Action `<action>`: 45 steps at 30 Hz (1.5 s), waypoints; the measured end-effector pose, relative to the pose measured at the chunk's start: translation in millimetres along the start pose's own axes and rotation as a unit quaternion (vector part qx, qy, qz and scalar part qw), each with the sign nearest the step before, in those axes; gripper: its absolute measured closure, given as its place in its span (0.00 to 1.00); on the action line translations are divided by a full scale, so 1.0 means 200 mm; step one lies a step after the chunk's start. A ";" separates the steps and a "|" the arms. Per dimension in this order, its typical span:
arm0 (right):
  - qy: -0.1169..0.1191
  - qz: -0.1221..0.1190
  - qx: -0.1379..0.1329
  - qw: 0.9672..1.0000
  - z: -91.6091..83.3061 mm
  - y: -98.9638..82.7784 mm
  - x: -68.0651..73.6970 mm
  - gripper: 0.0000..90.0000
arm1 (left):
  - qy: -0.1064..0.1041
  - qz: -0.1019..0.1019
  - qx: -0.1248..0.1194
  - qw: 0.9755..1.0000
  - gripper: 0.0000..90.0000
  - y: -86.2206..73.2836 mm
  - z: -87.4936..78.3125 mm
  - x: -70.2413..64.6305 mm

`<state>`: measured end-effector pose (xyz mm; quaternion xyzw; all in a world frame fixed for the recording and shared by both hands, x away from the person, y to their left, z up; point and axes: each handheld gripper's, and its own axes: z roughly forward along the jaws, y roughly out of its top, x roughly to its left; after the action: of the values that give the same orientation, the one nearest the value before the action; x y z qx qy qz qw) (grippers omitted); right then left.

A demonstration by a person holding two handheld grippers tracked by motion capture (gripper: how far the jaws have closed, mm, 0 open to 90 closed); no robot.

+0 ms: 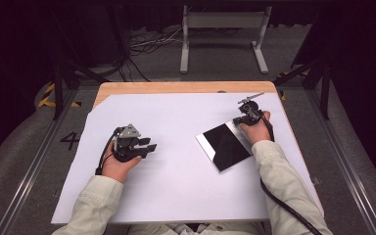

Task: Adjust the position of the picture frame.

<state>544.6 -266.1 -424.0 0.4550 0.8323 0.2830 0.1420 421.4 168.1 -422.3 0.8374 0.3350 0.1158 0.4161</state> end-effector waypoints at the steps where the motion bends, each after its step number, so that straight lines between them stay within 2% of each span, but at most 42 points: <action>1: 0.000 0.000 0.000 1.000 0.00 0.00 0.00 1.00 | 0.000 0.000 0.000 1.000 0.67 0.00 0.00 0.00; 8: -0.006 -0.001 0.006 1.000 0.01 0.02 0.01 1.00 | -0.001 -0.001 0.000 1.000 0.67 0.00 0.00 0.00; 17: 0.000 -0.018 0.012 1.000 0.02 0.04 0.02 1.00 | -0.003 0.000 0.003 1.000 0.67 0.00 0.01 0.00; 25: 0.023 -0.041 0.012 0.999 0.06 0.08 0.11 1.00 | -0.004 0.000 0.003 1.000 0.67 0.00 0.01 0.00; 28: 0.021 -0.057 0.015 0.998 0.07 0.10 0.16 1.00 | -0.003 0.002 0.002 1.000 0.67 0.00 0.00 0.01; 29: 0.030 -0.058 0.016 0.998 0.08 0.10 0.17 1.00 | -0.003 0.003 0.002 1.000 0.67 0.00 0.00 0.01; 32: 0.038 -0.074 0.017 0.996 0.09 0.11 0.22 1.00 | -0.004 -0.001 0.004 1.000 0.67 0.00 0.01 0.01; 37: 0.071 -0.084 0.015 0.994 0.10 0.11 0.29 1.00 | -0.004 -0.003 0.002 1.000 0.67 0.00 0.01 0.01; 45: 0.103 -0.123 0.027 0.987 0.09 0.11 0.41 1.00 | -0.006 -0.002 0.006 1.000 0.67 0.00 0.01 0.01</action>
<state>523.2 -181.5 -424.8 0.3211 0.8994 0.2865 0.0765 423.6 167.7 -424.5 0.8396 0.3350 0.1084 0.4136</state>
